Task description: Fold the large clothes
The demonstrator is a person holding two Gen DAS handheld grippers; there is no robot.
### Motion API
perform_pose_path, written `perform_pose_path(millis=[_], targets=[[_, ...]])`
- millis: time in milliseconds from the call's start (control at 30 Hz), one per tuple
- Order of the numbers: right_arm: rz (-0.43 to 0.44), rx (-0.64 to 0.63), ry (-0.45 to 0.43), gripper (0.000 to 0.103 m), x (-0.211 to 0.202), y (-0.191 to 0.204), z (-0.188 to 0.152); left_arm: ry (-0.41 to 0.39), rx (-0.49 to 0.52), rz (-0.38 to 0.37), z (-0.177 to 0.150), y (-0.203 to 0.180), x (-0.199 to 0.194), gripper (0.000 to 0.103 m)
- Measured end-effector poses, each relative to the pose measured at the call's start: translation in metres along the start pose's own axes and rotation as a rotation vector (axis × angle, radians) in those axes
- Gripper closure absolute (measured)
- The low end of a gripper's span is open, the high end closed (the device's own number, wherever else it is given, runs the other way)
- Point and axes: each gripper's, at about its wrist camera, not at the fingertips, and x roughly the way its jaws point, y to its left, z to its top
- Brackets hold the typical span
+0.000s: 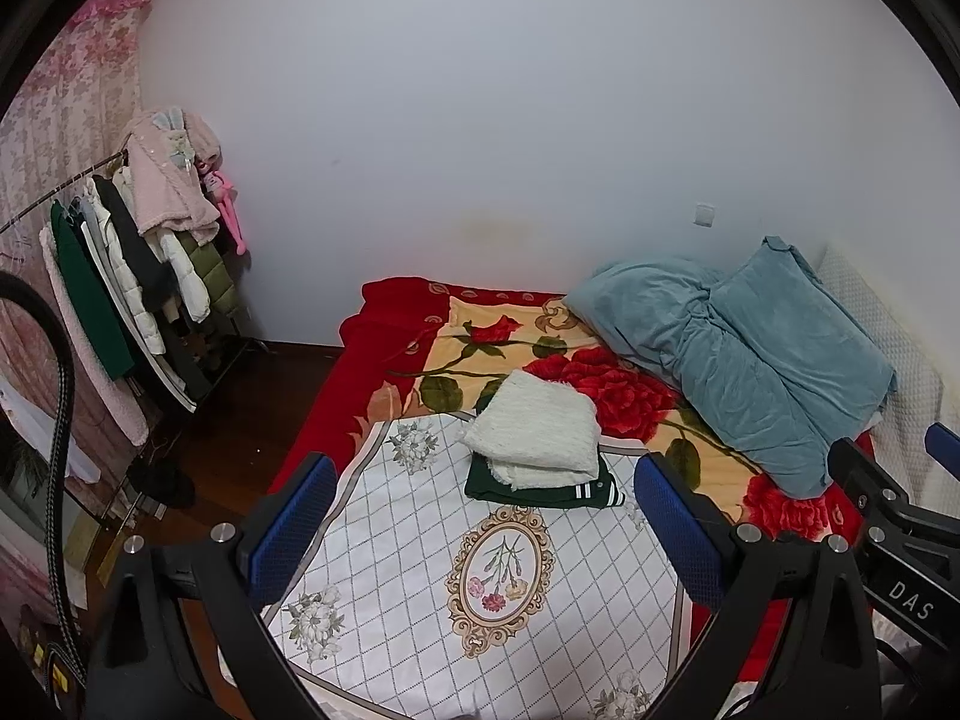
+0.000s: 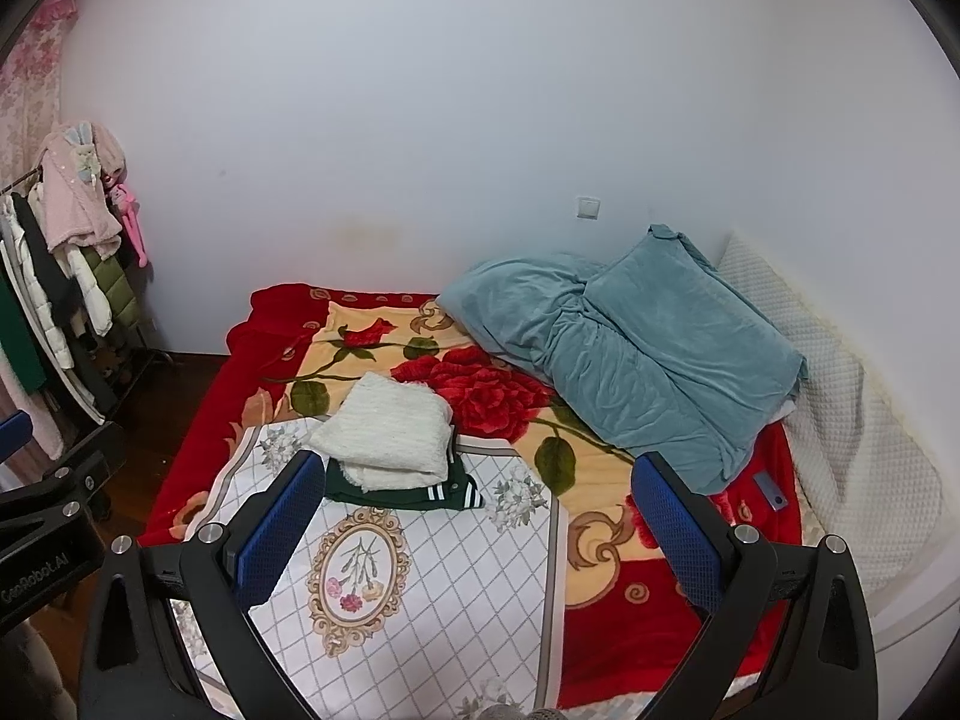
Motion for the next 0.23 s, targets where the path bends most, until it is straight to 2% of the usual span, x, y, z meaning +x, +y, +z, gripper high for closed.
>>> perform_pose_path(millis=[233], targets=[[0.003,0.000,0.001,0.000,-0.0013,0.0038,-0.0013,0.001,-0.005,0.000,-0.0007,0.0052,0.0000,0.001]])
